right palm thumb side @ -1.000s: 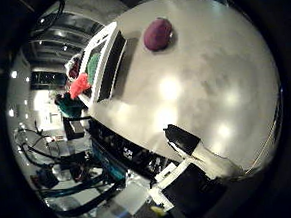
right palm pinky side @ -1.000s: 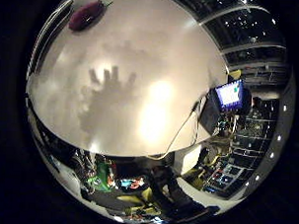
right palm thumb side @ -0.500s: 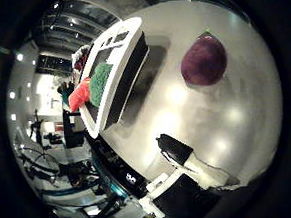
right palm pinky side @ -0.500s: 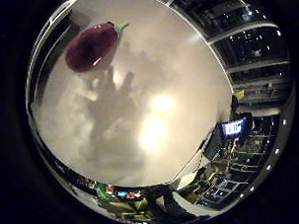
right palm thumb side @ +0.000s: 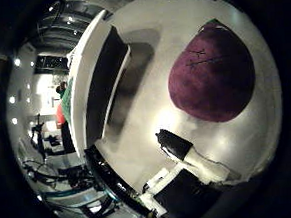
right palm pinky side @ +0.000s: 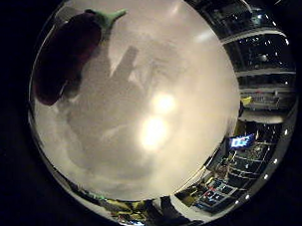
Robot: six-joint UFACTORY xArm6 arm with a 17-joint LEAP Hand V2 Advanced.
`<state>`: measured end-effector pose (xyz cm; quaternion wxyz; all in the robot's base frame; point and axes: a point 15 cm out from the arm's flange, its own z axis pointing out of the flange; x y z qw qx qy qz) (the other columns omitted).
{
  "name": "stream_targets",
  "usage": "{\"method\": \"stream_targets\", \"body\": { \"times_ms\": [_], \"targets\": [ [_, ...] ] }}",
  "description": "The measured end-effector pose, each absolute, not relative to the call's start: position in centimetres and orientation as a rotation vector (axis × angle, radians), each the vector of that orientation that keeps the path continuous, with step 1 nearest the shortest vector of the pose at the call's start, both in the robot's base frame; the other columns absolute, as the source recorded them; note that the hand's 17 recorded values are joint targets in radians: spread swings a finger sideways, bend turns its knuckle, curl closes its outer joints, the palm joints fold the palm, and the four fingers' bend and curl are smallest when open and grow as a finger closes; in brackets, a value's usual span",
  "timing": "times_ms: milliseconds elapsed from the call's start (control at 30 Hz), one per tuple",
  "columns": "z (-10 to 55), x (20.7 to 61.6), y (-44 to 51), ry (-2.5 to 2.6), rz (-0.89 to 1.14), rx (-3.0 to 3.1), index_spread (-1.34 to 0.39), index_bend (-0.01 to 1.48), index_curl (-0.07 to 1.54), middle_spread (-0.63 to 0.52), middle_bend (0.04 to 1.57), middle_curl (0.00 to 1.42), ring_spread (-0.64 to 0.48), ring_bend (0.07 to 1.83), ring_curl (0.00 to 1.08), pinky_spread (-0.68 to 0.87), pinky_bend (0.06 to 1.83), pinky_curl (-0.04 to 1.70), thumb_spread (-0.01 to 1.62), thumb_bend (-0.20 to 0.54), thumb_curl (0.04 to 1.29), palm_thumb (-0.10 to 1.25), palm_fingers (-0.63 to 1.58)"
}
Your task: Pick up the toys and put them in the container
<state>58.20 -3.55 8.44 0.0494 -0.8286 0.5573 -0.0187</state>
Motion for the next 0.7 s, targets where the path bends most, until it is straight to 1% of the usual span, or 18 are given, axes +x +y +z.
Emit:
{"method": "stream_targets", "body": {
  "times_ms": [33,67,100,133,167,200,233,267,300,333,367,433,500,600,700],
  "targets": [
    [8.5,58.2,-3.6,1.696,-0.059,-2.529,-0.34,0.16,0.26,0.00,0.28,0.34,0.05,0.38,0.27,0.39,0.49,0.28,0.93,-0.024,0.32,0.66,0.28],
    [8.4,58.2,-3.6,1.695,-0.057,-2.531,-0.34,0.16,0.26,-0.04,0.31,0.35,-0.03,0.49,0.28,0.31,0.47,0.27,0.93,-0.023,0.32,0.67,0.44],
    [8.4,58.0,-3.6,1.689,-0.051,-2.539,-0.34,0.17,0.26,-0.06,0.33,0.36,-0.06,0.54,0.30,0.27,0.47,0.27,0.93,-0.022,0.33,0.68,0.50],
    [8.4,58.0,-3.6,1.686,-0.052,-2.544,-0.37,0.19,0.27,-0.09,0.43,0.39,-0.11,0.70,0.35,0.15,0.57,0.29,0.93,-0.012,0.33,0.70,0.94],
    [8.5,58.0,-3.8,1.683,-0.056,-2.548,-0.38,0.15,0.23,-0.13,0.46,0.39,-0.16,0.75,0.32,-0.02,0.64,0.26,0.92,-0.016,0.34,0.72,1.14],
    [8.9,58.2,-3.9,1.680,-0.069,-2.548,-0.41,0.21,0.29,-0.17,0.54,0.44,-0.21,0.83,0.40,-0.20,0.74,0.32,0.92,-0.018,0.34,0.74,1.23],
    [9.4,58.4,-4.2,1.681,-0.088,-2.542,-0.42,0.29,0.33,-0.19,0.62,0.47,-0.23,0.87,0.43,-0.31,0.80,0.35,0.91,-0.019,0.35,0.76,1.31],
    [9.8,58.5,-4.8,1.681,-0.102,-2.539,-0.42,0.30,0.34,-0.20,0.64,0.48,-0.23,0.89,0.44,-0.33,0.82,0.36,0.91,-0.019,0.35,0.76,1.31],
    [10.5,58.6,-5.4,1.682,-0.117,-2.535,-0.42,0.46,0.40,-0.19,0.74,0.51,-0.23,0.92,0.45,-0.35,0.85,0.38,0.91,-0.013,0.35,0.79,1.47],
    [11.1,58.6,-5.9,1.682,-0.134,-2.531,-0.40,0.57,0.45,-0.19,0.80,0.54,-0.23,0.98,0.47,-0.37,0.90,0.41,0.91,-0.017,0.36,0.81,1.44],
    [11.7,58.4,-6.8,1.689,-0.146,-2.525,-0.38,0.64,0.50,-0.18,0.88,0.56,-0.22,1.03,0.49,-0.38,0.95,0.43,0.91,-0.020,0.37,0.82,1.42],
    [12.9,57.9,-8.6,1.706,-0.173,-2.506,-0.33,0.80,0.57,-0.16,0.98,0.59,-0.21,1.11,0.52,-0.35,1.05,0.48,0.90,-0.016,0.39,0.85,1.41],
    [13.5,56.9,-9.8,1.724,-0.178,-2.495,-0.29,0.91,0.62,-0.14,1.07,0.62,-0.20,1.20,0.54,-0.32,1.13,0.53,0.89,-0.015,0.42,0.90,1.37],
    [14.6,55.0,-11.2,1.745,-0.189,-2.480,-0.24,1.03,0.67,-0.12,1.17,0.64,-0.18,1.29,0.57,-0.27,1.21,0.60,0.88,-0.016,0.47,0.94,1.30],
    [16.5,53.1,-12.4,1.768,-0.217,-2.456,-0.23,1.07,0.68,-0.12,1.22,0.64,-0.18,1.33,0.58,-0.25,1.24,0.64,0.87,-0.021,0.49,0.95,1.26]
  ]
}}
